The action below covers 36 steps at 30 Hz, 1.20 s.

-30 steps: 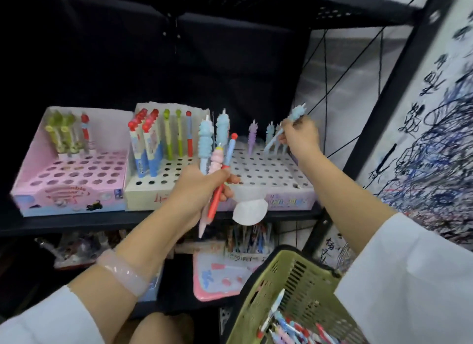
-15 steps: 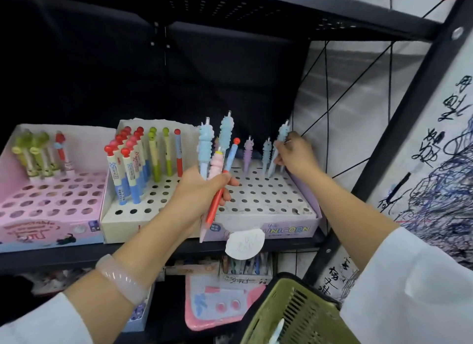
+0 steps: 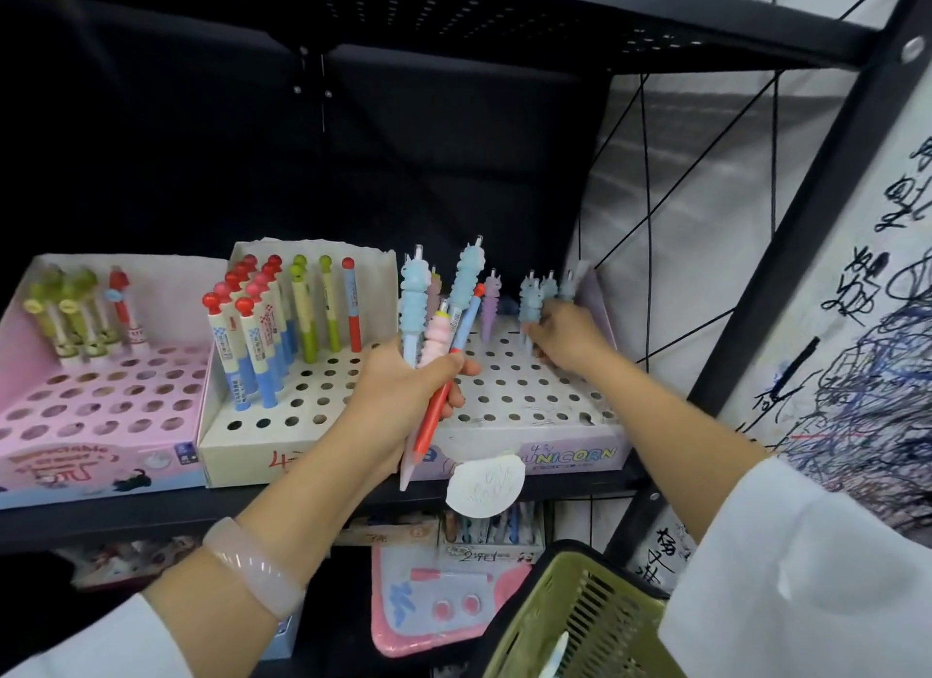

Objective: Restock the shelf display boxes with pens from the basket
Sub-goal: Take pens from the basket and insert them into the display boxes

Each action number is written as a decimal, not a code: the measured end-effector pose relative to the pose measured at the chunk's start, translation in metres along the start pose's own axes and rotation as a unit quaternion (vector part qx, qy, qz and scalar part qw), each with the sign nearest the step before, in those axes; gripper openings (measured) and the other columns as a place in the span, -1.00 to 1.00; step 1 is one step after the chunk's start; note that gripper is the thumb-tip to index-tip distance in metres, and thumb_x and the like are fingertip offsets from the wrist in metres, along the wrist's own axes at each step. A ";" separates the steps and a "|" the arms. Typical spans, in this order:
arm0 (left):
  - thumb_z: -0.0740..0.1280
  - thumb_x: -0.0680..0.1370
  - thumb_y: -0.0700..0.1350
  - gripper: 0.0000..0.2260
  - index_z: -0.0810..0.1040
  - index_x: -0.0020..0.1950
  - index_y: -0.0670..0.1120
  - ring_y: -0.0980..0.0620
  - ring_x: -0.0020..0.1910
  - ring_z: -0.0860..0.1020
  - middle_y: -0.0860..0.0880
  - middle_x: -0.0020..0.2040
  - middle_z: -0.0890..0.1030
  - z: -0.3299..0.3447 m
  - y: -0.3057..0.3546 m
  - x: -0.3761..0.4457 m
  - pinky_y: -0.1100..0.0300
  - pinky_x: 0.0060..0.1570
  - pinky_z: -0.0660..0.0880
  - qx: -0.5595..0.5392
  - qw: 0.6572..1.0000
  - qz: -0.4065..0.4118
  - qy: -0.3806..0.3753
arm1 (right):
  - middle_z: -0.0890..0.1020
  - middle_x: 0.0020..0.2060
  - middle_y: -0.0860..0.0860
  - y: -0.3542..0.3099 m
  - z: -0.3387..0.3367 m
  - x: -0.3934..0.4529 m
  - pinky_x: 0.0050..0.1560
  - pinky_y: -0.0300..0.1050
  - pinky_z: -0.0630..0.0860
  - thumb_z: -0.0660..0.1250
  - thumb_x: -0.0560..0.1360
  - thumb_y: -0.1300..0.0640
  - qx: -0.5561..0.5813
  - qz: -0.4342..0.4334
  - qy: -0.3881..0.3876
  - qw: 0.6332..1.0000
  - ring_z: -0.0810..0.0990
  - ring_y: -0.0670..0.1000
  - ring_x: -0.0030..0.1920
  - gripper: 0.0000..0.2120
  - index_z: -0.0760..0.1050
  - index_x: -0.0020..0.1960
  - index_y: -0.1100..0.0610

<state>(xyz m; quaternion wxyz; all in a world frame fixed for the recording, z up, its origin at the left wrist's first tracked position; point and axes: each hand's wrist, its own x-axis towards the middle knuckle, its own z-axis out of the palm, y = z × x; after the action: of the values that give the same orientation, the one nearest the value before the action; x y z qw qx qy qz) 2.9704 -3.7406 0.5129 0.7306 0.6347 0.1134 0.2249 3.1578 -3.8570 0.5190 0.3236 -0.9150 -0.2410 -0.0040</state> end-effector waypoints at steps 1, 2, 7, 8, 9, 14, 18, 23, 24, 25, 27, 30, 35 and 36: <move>0.30 0.53 -0.28 -0.91 0.52 -0.04 -0.11 0.10 -0.51 0.49 -0.09 -0.24 0.69 0.000 0.000 0.000 0.28 -0.51 0.45 -0.001 1.000 0.001 0.001 | 0.63 -0.08 0.21 0.000 0.003 -0.003 -0.08 -0.03 0.54 0.20 0.58 0.12 -0.020 0.009 -0.003 1.000 0.57 0.09 -0.19 -0.79 0.47 0.10 0.25; 0.30 0.53 -0.28 -0.91 0.52 -0.04 -0.11 0.10 -0.51 0.49 -0.09 -0.24 0.69 -0.001 0.000 -0.001 0.28 -0.51 0.45 -0.001 1.000 0.001 0.001 | 0.63 -0.05 0.21 -0.001 0.004 -0.006 -0.05 -0.04 0.53 0.21 0.58 0.11 -0.040 0.015 0.004 0.999 0.58 0.11 -0.13 -0.76 0.48 0.11 0.25; 0.29 0.53 -0.28 -0.91 0.51 -0.02 -0.11 0.11 -0.50 0.50 -0.07 -0.25 0.69 -0.005 0.002 -0.001 0.27 -0.49 0.48 0.005 1.000 0.005 -0.005 | 0.62 -0.24 -0.09 -0.033 -0.012 -0.030 -0.23 -0.40 0.40 0.26 0.55 0.02 0.147 -0.054 0.152 0.976 0.56 -0.19 -0.23 -0.79 0.53 0.01 0.16; 0.30 0.53 -0.28 -0.91 0.51 -0.02 -0.12 0.11 -0.50 0.50 -0.07 -0.25 0.69 -0.004 0.002 -0.001 0.27 -0.49 0.48 0.006 1.000 0.002 -0.004 | 0.64 -0.27 -0.12 -0.045 -0.016 -0.037 -0.17 -0.42 0.43 0.23 0.56 -0.02 0.230 -0.089 0.081 0.966 0.57 -0.22 -0.23 -0.80 0.54 -0.01 0.10; 0.30 0.53 -0.27 -0.91 0.52 -0.01 -0.12 0.11 -0.50 0.50 -0.07 -0.25 0.69 -0.002 0.002 -0.001 0.27 -0.49 0.47 0.007 1.000 0.000 -0.003 | 0.65 -0.25 -0.11 -0.056 -0.016 -0.043 -0.12 -0.35 0.49 0.21 0.57 -0.03 0.288 -0.116 -0.005 0.951 0.59 -0.22 -0.21 -0.79 0.55 -0.01 0.06; 0.31 0.52 -0.29 -0.90 0.51 -0.02 -0.13 0.09 -0.49 0.51 -0.07 -0.25 0.68 0.003 0.001 -0.002 0.27 -0.47 0.47 0.008 1.000 0.001 -0.003 | 0.60 -0.19 -0.04 -0.074 -0.015 -0.047 -0.16 -0.32 0.50 0.22 0.58 0.14 0.375 -0.138 -0.059 0.915 0.58 -0.19 -0.24 -0.88 0.50 -0.04 0.14; 0.30 0.53 -0.28 -0.90 0.49 -0.01 -0.11 0.13 -0.50 0.51 -0.02 -0.29 0.68 -0.003 0.005 -0.001 0.29 -0.48 0.48 0.019 1.000 0.004 -0.007 | 0.60 -0.16 0.00 -0.066 -0.042 -0.027 -0.25 -0.28 0.51 0.15 0.61 0.09 0.449 -0.068 0.117 0.883 0.60 -0.12 -0.24 -0.88 0.39 0.05 0.12; 0.31 0.53 -0.26 -0.91 0.50 -0.06 -0.08 0.13 -0.46 0.55 0.01 -0.28 0.68 -0.007 0.012 0.002 0.30 -0.46 0.49 0.035 0.999 0.025 0.000 | 0.58 -0.16 0.15 -0.030 -0.052 -0.011 -0.14 0.13 0.57 0.13 0.61 0.10 0.131 -0.104 0.218 0.962 0.61 0.15 -0.21 -0.83 0.33 0.09 0.19; 0.31 0.53 -0.26 -0.91 0.50 -0.06 -0.07 0.13 -0.46 0.56 0.01 -0.27 0.69 -0.006 0.012 0.002 0.30 -0.46 0.49 0.033 0.999 0.025 -0.002 | 0.59 -0.14 0.20 -0.024 -0.049 -0.010 -0.11 0.19 0.56 0.14 0.61 0.10 0.085 -0.099 0.210 0.969 0.61 0.21 -0.18 -0.80 0.32 0.12 0.23; 0.31 0.53 -0.26 -0.91 0.50 -0.06 -0.07 0.13 -0.46 0.56 0.01 -0.27 0.69 -0.005 0.012 0.002 0.30 -0.46 0.50 0.031 0.999 0.024 -0.003 | 0.59 -0.12 0.23 -0.018 -0.046 -0.010 -0.11 0.20 0.55 0.14 0.61 0.10 0.054 -0.095 0.203 0.973 0.60 0.24 -0.15 -0.78 0.31 0.14 0.25; 0.32 0.53 -0.26 -0.91 0.50 -0.06 -0.07 0.13 -0.46 0.57 0.01 -0.26 0.69 -0.004 0.011 0.000 0.30 -0.46 0.50 0.032 0.999 0.022 -0.007 | 0.60 -0.10 0.25 -0.010 -0.039 -0.011 -0.10 0.17 0.55 0.16 0.60 0.10 0.021 -0.092 0.201 0.975 0.61 0.24 -0.13 -0.76 0.32 0.14 0.26; 0.32 0.52 -0.25 -0.90 0.50 -0.04 -0.07 0.12 -0.46 0.57 -0.02 -0.24 0.69 -0.005 0.009 -0.001 0.29 -0.46 0.50 0.027 0.999 0.016 -0.007 | 0.61 -0.08 0.25 -0.004 -0.033 -0.010 -0.09 0.14 0.55 0.17 0.60 0.10 0.020 -0.087 0.197 0.976 0.62 0.24 -0.10 -0.77 0.32 0.13 0.26; 0.31 0.52 -0.27 -0.89 0.50 -0.03 -0.08 0.11 -0.45 0.57 -0.04 -0.23 0.69 -0.008 0.008 0.001 0.30 -0.46 0.49 0.011 1.000 0.014 0.005 | 0.59 -0.07 0.25 -0.005 -0.034 -0.005 -0.13 0.02 0.52 0.14 0.60 0.09 -0.026 -0.090 0.176 0.980 0.58 0.24 -0.09 -0.74 0.31 0.16 0.27; 0.31 0.52 -0.27 -0.89 0.50 -0.03 -0.07 0.11 -0.45 0.57 -0.04 -0.22 0.69 -0.008 0.008 0.001 0.30 -0.46 0.49 0.010 1.000 0.015 0.006 | 0.58 -0.06 0.26 -0.004 -0.033 -0.004 -0.16 0.00 0.49 0.14 0.61 0.09 -0.037 -0.090 0.175 0.980 0.58 0.24 -0.09 -0.74 0.31 0.17 0.27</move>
<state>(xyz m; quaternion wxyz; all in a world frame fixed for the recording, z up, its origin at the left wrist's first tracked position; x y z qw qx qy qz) 2.9659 -3.7325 0.5195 0.7201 0.6422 0.1108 0.2385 3.1571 -3.8761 0.5471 0.3253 -0.8861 -0.2615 -0.2015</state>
